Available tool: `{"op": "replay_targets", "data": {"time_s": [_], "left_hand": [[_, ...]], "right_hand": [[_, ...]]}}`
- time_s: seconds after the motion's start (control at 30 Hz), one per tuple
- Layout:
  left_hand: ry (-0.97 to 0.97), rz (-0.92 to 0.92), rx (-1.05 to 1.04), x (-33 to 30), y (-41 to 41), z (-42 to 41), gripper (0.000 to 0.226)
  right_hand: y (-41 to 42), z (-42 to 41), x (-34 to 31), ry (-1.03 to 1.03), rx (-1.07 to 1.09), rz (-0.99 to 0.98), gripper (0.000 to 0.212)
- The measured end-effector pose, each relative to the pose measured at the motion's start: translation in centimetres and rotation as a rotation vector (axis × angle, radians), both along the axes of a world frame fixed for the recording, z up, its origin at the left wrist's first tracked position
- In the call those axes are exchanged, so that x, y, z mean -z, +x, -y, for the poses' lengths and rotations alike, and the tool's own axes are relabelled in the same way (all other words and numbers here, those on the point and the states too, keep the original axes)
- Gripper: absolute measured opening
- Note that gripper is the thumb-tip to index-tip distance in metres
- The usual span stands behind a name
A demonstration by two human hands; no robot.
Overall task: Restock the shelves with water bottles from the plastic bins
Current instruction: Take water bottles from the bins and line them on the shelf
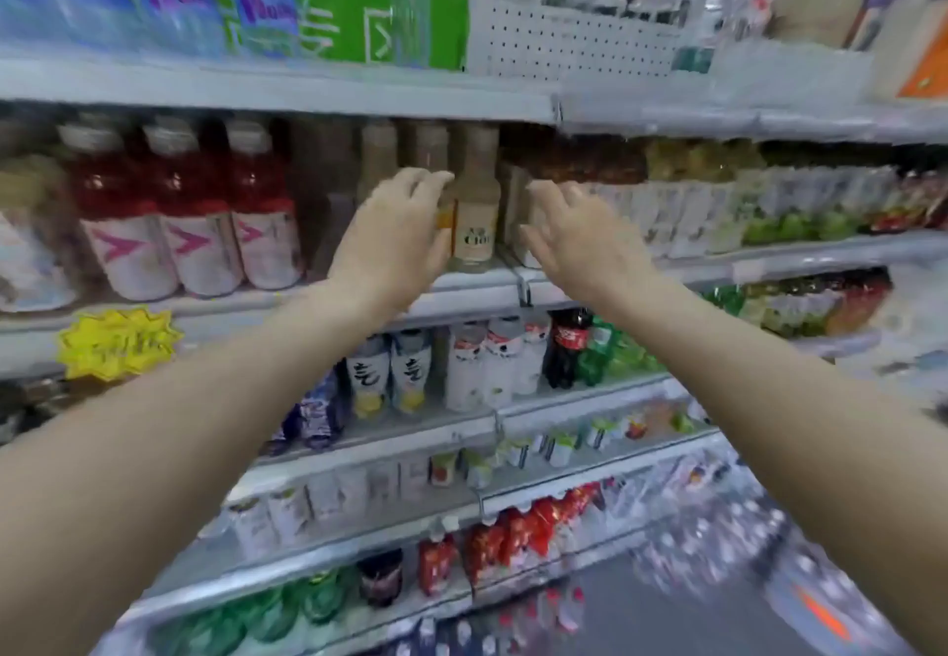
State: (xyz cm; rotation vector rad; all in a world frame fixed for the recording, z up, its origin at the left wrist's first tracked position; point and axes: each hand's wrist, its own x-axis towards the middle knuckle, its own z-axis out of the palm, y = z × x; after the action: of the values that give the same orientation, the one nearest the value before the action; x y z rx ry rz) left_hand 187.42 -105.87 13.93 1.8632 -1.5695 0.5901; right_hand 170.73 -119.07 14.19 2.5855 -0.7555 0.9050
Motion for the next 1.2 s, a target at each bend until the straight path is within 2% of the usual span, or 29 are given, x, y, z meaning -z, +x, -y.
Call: {"op": "replay_targets", "data": {"time_s": [0.2,0.37,0.53,0.67,0.8,1.03,1.2], "left_hand": [[0.337,-0.185,0.086,15.8,-7.1,3.6,0.051],[0.551,-0.275,0.179,31.7,-10.4,3.0,0.051],[0.751,-0.349,0.211,49.1,-11.7,-0.7,0.048],[0.959,-0.382,0.185,62.5,-11.8,-5.2,0.050],[1.091,-0.389,0.159,74.4,-11.7,-9.1,0.048],[1.155,-0.279,0.216,90.4,-11.4,-11.3,0.076],[1.198,-0.271,0.231,97.9,-11.4,-10.9,0.096]], "right_hand": [[-9.4,1.2,17.0,0.263,0.092,-0.113,0.044],[-13.9,-1.1,33.4,0.540,0.161,-0.166,0.040],[-15.1,-6.1,50.4,0.820,0.209,-0.205,0.047],[-15.4,-10.8,63.5,0.983,0.268,-0.271,0.037],[-15.7,-14.9,75.9,1.282,0.397,-0.417,0.047],[-15.2,-16.3,93.8,1.369,0.418,-0.679,0.056],[-13.8,-14.1,103.1,1.202,0.273,-0.874,0.083]]}}
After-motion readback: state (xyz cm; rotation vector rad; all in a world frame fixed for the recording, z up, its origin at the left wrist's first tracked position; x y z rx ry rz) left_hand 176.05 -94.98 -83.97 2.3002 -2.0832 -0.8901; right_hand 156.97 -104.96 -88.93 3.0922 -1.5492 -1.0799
